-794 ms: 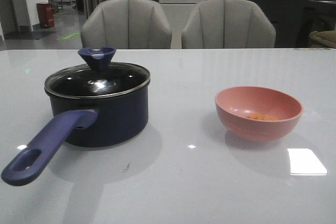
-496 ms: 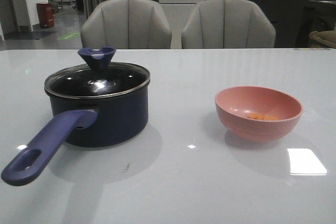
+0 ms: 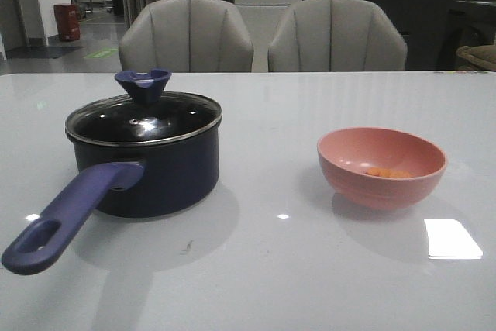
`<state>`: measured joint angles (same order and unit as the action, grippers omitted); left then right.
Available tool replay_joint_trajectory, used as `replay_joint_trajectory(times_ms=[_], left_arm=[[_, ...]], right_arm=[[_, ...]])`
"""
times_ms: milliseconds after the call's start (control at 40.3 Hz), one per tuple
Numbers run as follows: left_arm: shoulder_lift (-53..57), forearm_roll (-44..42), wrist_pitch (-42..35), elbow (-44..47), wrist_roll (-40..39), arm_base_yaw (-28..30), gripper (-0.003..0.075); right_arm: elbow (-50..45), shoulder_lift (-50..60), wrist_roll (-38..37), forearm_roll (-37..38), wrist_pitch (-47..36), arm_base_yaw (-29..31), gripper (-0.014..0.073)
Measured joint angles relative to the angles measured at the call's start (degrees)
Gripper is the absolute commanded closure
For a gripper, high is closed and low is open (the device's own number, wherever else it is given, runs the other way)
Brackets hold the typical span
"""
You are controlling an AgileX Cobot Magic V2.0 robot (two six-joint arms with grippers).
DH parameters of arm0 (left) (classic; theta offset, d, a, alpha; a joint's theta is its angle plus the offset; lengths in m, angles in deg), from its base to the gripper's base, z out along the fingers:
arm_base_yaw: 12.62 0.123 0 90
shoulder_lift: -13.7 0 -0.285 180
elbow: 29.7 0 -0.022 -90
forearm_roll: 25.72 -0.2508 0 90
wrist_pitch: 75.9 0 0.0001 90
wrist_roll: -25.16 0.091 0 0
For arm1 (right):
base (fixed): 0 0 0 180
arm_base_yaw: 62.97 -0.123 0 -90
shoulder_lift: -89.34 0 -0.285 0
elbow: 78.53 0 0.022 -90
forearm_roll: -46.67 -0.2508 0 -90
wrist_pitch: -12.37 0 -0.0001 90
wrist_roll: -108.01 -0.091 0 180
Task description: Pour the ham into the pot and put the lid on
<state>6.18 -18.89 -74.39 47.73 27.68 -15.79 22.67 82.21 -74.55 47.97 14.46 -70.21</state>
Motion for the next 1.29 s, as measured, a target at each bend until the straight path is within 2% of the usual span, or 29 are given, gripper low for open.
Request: replay_joint_trajectory(times_ms=[124, 248, 347, 521, 670, 744, 1042, 1117, 1166, 1290], left_arm=[[0.0, -0.9, -3.3, 0.0, 0.0, 0.0, 0.0607], [0.0, -1.5, -11.4, 0.0, 0.0, 0.0, 0.0607], [0.0, -1.7, -12.0, -1.3, 0.0, 0.0, 0.0607], [-1.6, -1.9, -2.6, -11.6, 0.0, 0.0, 0.0607], [-8.0, -1.6, 12.2, -20.6, 0.0, 0.0, 0.0607], [-11.3, -1.4, 17.2, -23.3, 0.0, 0.0, 0.0607], [-16.8, -0.7, 21.3, -23.9, 0.0, 0.0, 0.0597], [-18.2, -0.5, 21.3, -23.9, 0.0, 0.0, 0.0548], [-19.1, -0.4, 21.4, -24.1, 0.0, 0.0, 0.0486], [-21.5, -0.3, 21.5, -24.7, 0.0, 0.0, 0.023]], right_arm=[[0.0, 0.0, 0.0, 0.0, 0.0, 0.0, 0.0434], [0.0, 0.0, 0.0, 0.0, 0.0, 0.0, 0.0434], [0.0, 0.0, 0.0, 0.0, 0.0, 0.0, 0.0434], [0.0, 0.0, 0.0, 0.0, 0.0, 0.0, 0.0434], [0.0, 0.0, 0.0, 0.0, 0.0, 0.0, 0.0434], [0.0, 0.0, 0.0, 0.0, 0.0, 0.0, 0.0434], [0.0, 0.0, 0.0, 0.0, 0.0, 0.0, 0.0434], [0.0, 0.0, 0.0, 0.0, 0.0, 0.0, 0.0434], [0.0, 0.0, 0.0, 0.0, 0.0, 0.0, 0.0434], [0.0, 0.0, 0.0, 0.0, 0.0, 0.0, 0.0434]])
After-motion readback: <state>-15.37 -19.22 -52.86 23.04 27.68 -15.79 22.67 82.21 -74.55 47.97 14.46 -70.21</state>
